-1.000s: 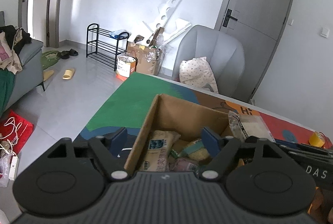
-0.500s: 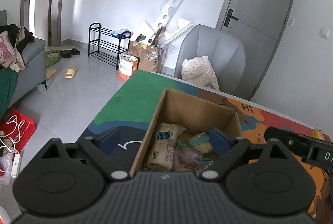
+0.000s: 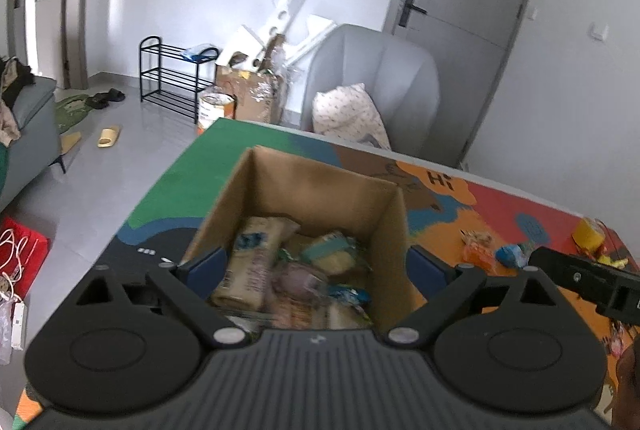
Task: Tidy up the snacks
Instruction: 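Move both tools back over the remaining snacks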
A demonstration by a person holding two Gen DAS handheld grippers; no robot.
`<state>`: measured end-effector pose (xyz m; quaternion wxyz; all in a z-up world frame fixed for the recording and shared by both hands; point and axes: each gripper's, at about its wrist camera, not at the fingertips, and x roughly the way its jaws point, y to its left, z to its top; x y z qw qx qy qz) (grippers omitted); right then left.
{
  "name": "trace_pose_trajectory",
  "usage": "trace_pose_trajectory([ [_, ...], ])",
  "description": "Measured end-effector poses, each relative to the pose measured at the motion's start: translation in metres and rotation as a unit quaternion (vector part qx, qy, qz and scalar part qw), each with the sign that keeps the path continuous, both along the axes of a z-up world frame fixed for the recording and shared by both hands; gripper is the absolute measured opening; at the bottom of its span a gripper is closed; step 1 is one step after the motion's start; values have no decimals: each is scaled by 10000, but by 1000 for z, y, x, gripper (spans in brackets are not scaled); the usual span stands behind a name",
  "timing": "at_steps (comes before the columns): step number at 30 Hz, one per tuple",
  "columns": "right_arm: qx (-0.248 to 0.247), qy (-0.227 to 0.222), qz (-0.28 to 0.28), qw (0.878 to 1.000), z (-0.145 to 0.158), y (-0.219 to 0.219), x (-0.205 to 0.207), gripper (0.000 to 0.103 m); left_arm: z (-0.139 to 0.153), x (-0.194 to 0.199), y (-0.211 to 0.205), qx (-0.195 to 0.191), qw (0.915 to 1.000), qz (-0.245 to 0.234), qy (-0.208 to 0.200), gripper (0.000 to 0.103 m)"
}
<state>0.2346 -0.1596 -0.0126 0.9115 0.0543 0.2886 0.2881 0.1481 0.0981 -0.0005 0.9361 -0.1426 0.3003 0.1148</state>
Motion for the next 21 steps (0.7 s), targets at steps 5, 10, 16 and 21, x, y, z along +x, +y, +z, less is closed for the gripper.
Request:
trace_pose_trajectory([
  [5,-1,24,-141,9999,-4,-16,0,90,-2,6,-17,-13,9998,-194,88,96],
  [10,1,73,-268,9996,-8,-30,0,93,-5,12,-36,22,9990,-417,149,96],
  [16,-34,100,-417,9991,-12,-47,-1,96,-9,20,-58,70,9977,-646,216,96],
  [21,-48,108,-593,9982,-17,-66,2,98,-12,30,-76,69,9966,-787,235,96],
])
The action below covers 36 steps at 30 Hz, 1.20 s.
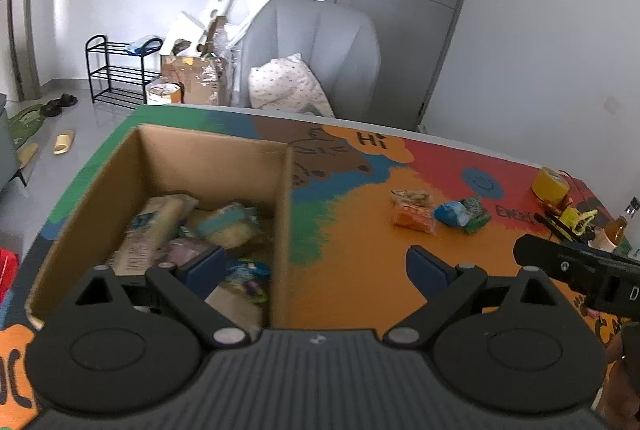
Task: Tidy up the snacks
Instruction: 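Move both tools back over the remaining snacks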
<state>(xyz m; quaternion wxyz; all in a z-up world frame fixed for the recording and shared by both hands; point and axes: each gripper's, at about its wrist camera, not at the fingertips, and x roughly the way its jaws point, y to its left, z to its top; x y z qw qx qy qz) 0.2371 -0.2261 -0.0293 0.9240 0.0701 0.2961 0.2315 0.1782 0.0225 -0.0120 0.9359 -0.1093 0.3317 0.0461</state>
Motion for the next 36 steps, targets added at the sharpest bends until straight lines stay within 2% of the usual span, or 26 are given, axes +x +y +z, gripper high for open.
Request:
trace_pose_trajectory([
  [9,82,58,-319,9994,-9,-31,20,98,-1,26,-33,4,9995,-307,-86,96],
  [21,244,202,-485,9983,-26,-56,58,93,-13,70,-61,76,9988,-475,-34,96],
  [27,337,309,-545,9975,-36,-64,81,87,-23,94,-71,74,9988,-475,-7,95],
  [36,433,432,-648,9960,-52,-66,113,83,-39,132,-80,90,9990,-439,62,94],
])
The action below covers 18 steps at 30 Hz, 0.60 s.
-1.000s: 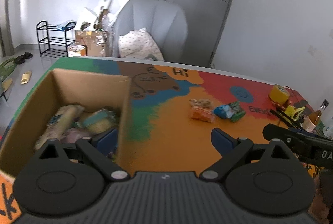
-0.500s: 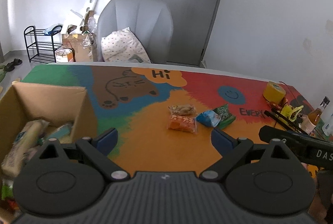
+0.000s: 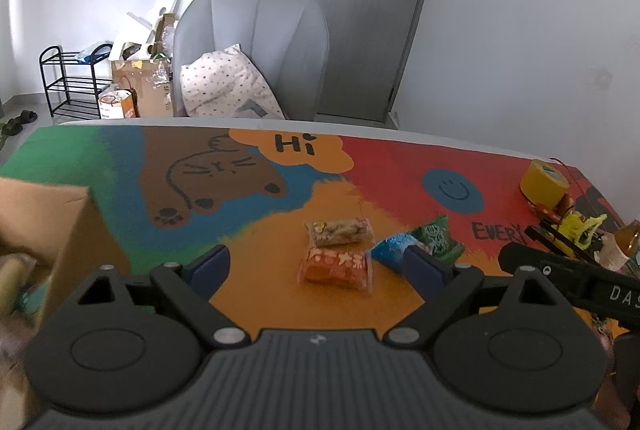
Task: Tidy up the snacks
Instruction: 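Move both tools back over the remaining snacks, then grasp the orange snack packet with the left tool while the right tool grasps the green packet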
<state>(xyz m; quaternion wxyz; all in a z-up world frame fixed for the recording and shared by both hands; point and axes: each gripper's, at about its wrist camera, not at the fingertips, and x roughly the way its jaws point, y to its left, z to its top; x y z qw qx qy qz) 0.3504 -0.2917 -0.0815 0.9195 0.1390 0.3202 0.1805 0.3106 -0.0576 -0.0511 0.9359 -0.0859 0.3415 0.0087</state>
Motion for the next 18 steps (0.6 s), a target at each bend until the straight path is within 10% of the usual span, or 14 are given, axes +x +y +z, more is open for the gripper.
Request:
trace_pose_trajectory([
  [18,-33,239,-50,9997,-26,13,58,78,-52,49,2,-214,9982,197,531,83],
])
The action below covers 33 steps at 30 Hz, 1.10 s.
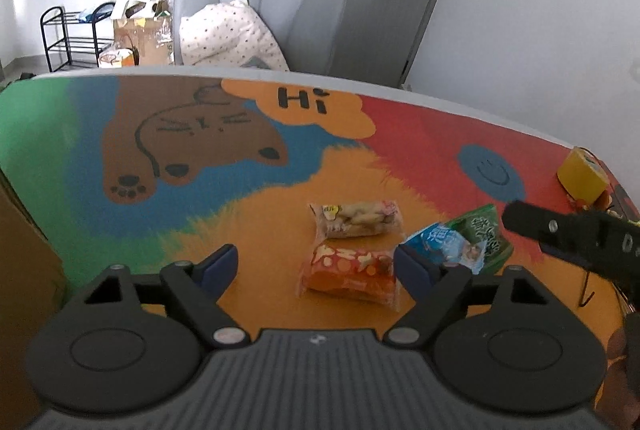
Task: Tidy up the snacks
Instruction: 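Grasp the orange snack packet with the left tool while the right tool grasps the green packet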
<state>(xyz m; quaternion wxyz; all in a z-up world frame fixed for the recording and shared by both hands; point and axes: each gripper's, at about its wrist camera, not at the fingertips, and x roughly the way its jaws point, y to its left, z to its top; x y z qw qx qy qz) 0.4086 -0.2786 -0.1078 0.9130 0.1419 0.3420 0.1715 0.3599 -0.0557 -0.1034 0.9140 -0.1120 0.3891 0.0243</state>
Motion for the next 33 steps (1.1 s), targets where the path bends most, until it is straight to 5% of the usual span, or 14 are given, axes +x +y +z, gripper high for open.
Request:
trace_pose_trajectory([
  [4,-111,155,76,9998,-9,7,5,70,-3,-6,-2,14,9999,3,-143,77],
  [7,-161,263,76,9995,-14,8,3,58,-2,-8,-3,-138,9997,-76,-207,59],
  [9,-156,320,69,9993,-13,6,1,40,-1,-10,-4,-267,9993,-132,-242,44],
  [11,-141,353,115,9992,-13,6,-4,35,0,-10,-7,-206,9994,-130,-243,42],
  [33,190,326,-84,9993,-9,-12,-74,28,15,-59,0,-388,9988,-70,-297,16],
])
